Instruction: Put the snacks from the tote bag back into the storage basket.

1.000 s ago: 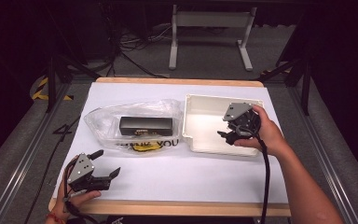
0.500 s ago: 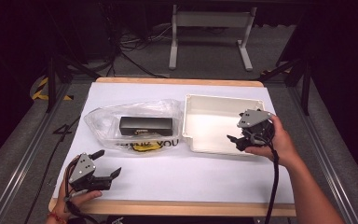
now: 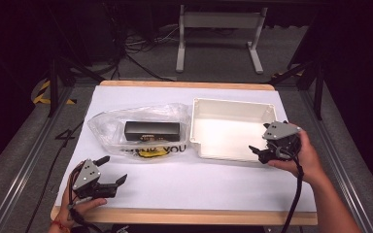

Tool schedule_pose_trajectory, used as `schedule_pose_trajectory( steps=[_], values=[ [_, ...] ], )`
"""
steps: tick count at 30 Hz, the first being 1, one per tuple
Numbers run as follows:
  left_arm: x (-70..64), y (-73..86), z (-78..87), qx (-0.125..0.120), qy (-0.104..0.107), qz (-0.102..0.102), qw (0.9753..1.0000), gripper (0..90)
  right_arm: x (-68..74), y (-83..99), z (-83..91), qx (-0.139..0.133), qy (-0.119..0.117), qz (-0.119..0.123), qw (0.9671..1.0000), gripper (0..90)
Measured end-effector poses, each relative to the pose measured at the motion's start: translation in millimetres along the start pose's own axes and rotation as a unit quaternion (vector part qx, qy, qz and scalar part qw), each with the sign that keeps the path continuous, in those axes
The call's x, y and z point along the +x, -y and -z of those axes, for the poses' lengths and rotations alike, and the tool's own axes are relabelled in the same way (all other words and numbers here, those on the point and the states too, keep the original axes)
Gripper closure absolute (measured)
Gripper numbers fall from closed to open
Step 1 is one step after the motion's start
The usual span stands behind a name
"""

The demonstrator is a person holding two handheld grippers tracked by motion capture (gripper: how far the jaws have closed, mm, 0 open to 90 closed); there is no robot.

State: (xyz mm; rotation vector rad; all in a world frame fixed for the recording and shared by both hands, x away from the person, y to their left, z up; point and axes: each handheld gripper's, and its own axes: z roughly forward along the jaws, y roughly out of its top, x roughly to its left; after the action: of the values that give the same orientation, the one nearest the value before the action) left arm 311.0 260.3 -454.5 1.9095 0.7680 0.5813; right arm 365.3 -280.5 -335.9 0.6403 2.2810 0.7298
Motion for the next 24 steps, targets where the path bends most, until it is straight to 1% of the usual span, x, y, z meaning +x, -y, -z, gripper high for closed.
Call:
schedule_pose_trajectory(
  steps=[3, 6, 8, 10, 11, 12, 13, 14, 15, 16, 17, 19, 20, 21, 24],
  values=[
    [-0.3, -0.2, -0.1, 0.000, -0.001, -0.001, 1.0000, 13.5, 0.7, 9.6, 5.6, -0.009, 0.011, -0.009, 0.9999, 14.9],
    [-0.2, -0.5, 0.3, 0.000, -0.001, -0.004, 1.0000, 13.5, 1.6, 14.8, 8.2, -0.011, 0.011, -0.013, 0.9998, 14.5],
    [-0.1, -0.6, 0.1, 0.000, -0.001, -0.005, 1.0000, 13.5, 3.7, 22.2, 10.6, -0.013, 0.020, -0.015, 0.9996, 13.7],
    [-0.1, -0.8, -0.2, 0.000, -0.002, -0.006, 1.0000, 13.5, 4.2, 23.9, 11.1, -0.013, 0.021, -0.016, 0.9996, 13.5],
    [-0.1, -0.9, -0.3, 0.000, -0.001, -0.005, 1.0000, 13.5, 6.2, 28.0, 11.9, -0.015, 0.030, -0.022, 0.9992, 12.7],
    [-0.1, -0.9, -0.5, 0.000, -0.001, -0.004, 1.0000, 13.5, 6.2, 28.0, 11.9, -0.015, 0.030, -0.022, 0.9992, 12.7],
    [-0.1, -0.9, -1.0, 0.000, 0.000, -0.002, 1.0000, 13.5, 7.2, 30.3, 12.6, -0.017, 0.035, -0.025, 0.9989, 12.7],
    [-0.1, -0.9, -1.2, 0.001, 0.001, -0.002, 1.0000, 13.5, 8.1, 33.4, 13.4, -0.023, 0.040, -0.030, 0.9985, 12.6],
    [0.2, -1.1, -1.2, 0.001, 0.001, -0.005, 1.0000, 13.5, 8.8, 35.8, 13.7, -0.025, 0.039, -0.036, 0.9983, 11.9],
    [0.1, -1.2, -1.3, 0.000, 0.002, -0.006, 1.0000, 13.5, 11.2, 40.9, 13.6, -0.028, 0.051, -0.045, 0.9973, 9.3],
    [0.1, -1.2, -1.3, 0.000, 0.002, -0.006, 1.0000, 13.5, 11.2, 40.9, 13.6, -0.028, 0.051, -0.045, 0.9973, 9.3],
    [0.2, -1.2, -1.3, 0.000, 0.002, -0.005, 1.0000, 13.5, 13.3, 46.0, 12.9, -0.029, 0.059, -0.053, 0.9964, 8.1],
    [0.2, -1.2, -1.3, 0.001, 0.002, -0.005, 1.0000, 13.5, 14.5, 48.2, 13.6, -0.033, 0.066, -0.055, 0.9958, 8.0],
    [0.1, -1.3, -1.7, 0.000, 0.002, -0.005, 1.0000, 13.5, 16.9, 52.4, 17.2, -0.051, 0.072, -0.060, 0.9943, 7.6],
    [-0.5, -1.4, -2.1, 0.000, 0.003, -0.004, 1.0000, 13.5, 18.2, 55.5, 19.7, -0.054, 0.077, -0.067, 0.9933, 6.6]
  ],
)
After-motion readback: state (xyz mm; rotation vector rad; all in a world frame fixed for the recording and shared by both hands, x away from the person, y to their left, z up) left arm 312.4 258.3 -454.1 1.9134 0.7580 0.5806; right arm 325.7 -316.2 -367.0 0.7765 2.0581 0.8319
